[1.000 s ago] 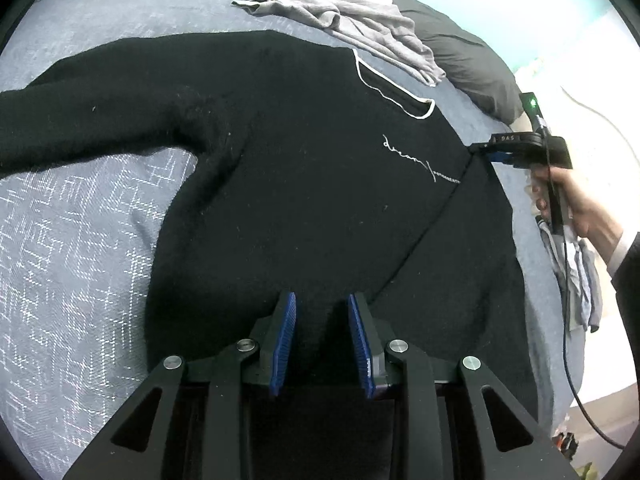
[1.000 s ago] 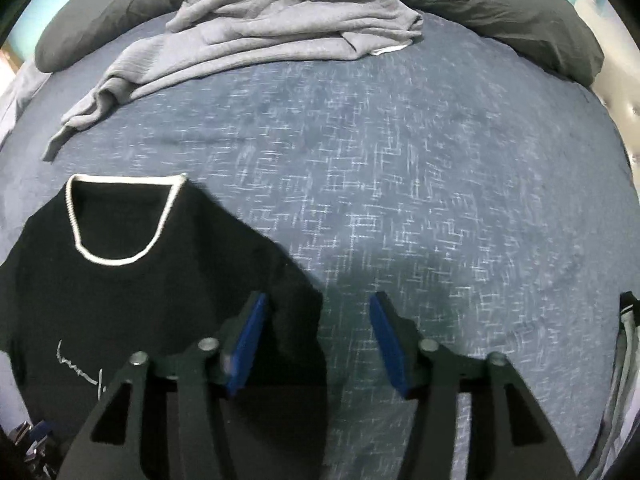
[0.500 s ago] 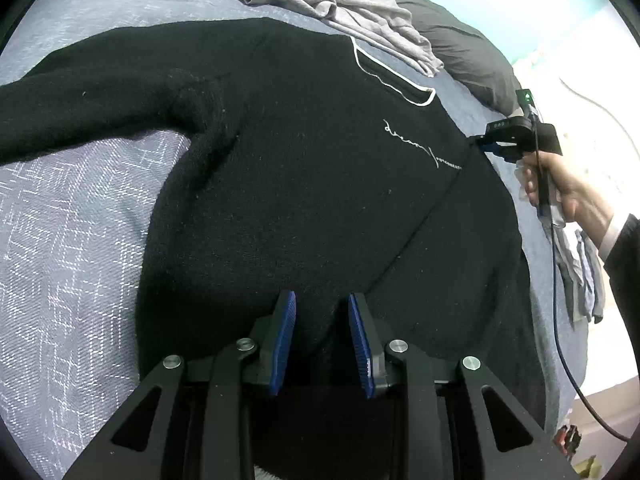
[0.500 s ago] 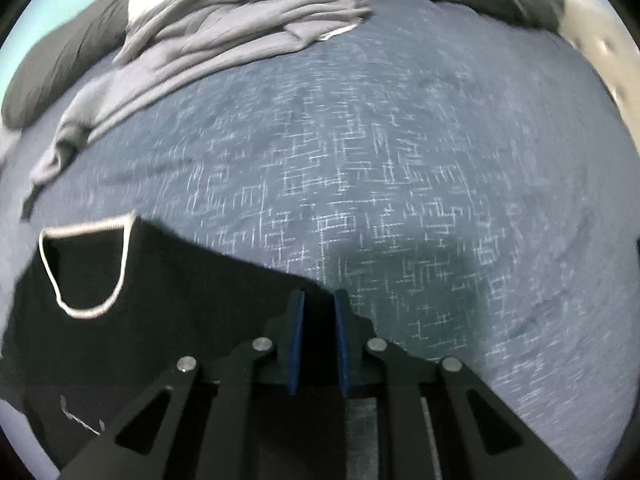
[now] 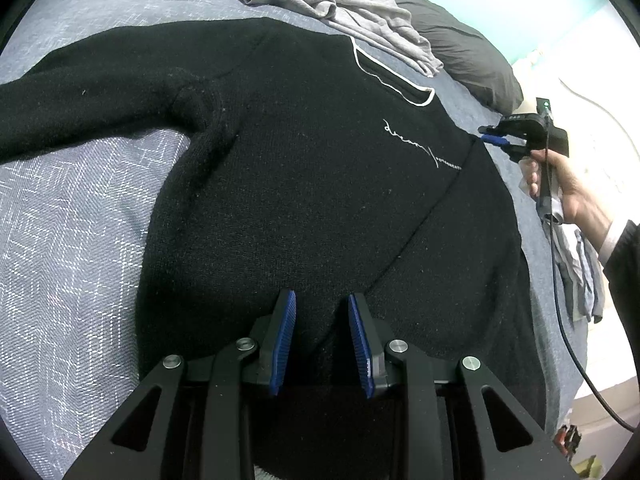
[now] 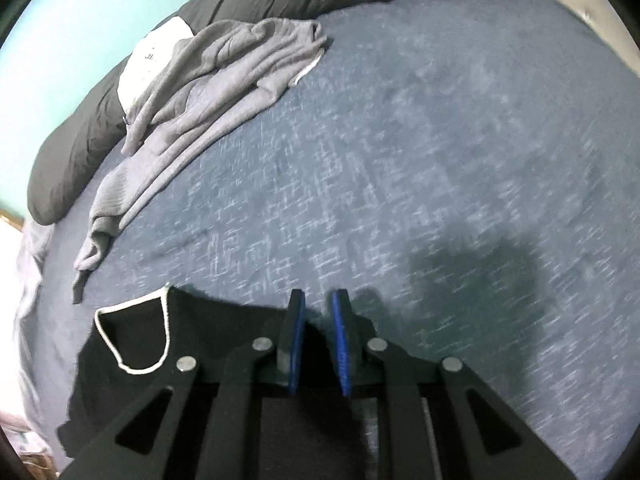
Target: Fold clothes
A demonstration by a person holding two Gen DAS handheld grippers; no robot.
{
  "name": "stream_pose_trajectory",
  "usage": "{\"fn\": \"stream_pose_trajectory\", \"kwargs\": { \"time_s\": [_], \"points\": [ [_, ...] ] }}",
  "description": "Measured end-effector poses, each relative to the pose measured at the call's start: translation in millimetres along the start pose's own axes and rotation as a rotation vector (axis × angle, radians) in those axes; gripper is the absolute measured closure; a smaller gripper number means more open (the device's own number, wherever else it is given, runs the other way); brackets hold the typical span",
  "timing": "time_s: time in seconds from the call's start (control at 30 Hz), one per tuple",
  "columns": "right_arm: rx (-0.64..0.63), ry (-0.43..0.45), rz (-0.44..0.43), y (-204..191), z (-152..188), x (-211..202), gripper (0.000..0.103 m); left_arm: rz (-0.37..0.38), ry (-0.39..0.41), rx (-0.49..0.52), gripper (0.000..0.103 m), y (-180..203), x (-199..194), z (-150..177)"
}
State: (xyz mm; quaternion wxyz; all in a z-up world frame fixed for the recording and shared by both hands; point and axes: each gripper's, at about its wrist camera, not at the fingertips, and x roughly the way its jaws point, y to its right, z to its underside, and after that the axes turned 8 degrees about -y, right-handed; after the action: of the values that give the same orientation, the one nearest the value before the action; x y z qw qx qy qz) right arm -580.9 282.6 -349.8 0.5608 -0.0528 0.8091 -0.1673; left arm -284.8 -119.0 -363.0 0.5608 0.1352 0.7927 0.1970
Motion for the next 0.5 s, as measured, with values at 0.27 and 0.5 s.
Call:
{"fn": "stream_pose_trajectory", "kwargs": {
  "time_s": [0.27,0.5],
  "points": [
    [-0.125,-0.018,-0.038,-15,13,0,0.089,-0.002,-0.001,0.001,0.073,0,-1,0],
    [-0.113,0.025,0.069,0,19,-11,0.089,0.004,-0.004,-0.004,0.073,-1,-2,-1]
  ]
}}
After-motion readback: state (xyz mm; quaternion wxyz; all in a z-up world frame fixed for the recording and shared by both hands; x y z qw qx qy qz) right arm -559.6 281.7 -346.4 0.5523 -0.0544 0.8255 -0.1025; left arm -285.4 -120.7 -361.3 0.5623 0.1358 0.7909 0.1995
